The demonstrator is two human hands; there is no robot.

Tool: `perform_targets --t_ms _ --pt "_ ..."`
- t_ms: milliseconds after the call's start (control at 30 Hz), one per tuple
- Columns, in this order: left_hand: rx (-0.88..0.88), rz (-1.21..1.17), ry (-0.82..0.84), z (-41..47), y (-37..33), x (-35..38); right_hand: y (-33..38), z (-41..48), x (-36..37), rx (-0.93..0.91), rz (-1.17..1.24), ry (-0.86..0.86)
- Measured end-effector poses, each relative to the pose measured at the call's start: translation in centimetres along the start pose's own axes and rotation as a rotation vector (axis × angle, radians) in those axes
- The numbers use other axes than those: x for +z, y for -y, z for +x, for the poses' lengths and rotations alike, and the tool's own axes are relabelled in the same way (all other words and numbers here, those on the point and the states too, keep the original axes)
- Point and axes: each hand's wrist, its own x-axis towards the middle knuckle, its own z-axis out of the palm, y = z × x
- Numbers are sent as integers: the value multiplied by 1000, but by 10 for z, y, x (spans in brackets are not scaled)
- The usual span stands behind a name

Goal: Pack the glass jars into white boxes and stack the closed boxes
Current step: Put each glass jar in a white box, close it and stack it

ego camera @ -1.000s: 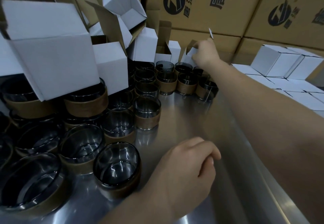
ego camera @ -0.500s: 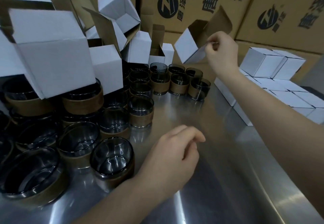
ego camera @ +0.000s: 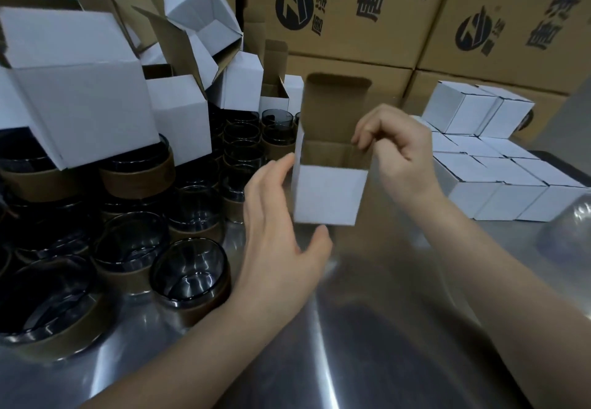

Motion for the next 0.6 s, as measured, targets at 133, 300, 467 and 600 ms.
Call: perform_targets --t_ms 133,300,467,600 --pt "-11 -30 5 1 4 0 3 -11 6 -22 105 73" --pt "-18 -145 10 4 7 1 4 -16 6 -1 199 87" --pt "-20 -121 19 4 10 0 6 -19 7 43 259 108" --pt "-15 -34 -4 1 13 2 9 -20 8 145 331 63"
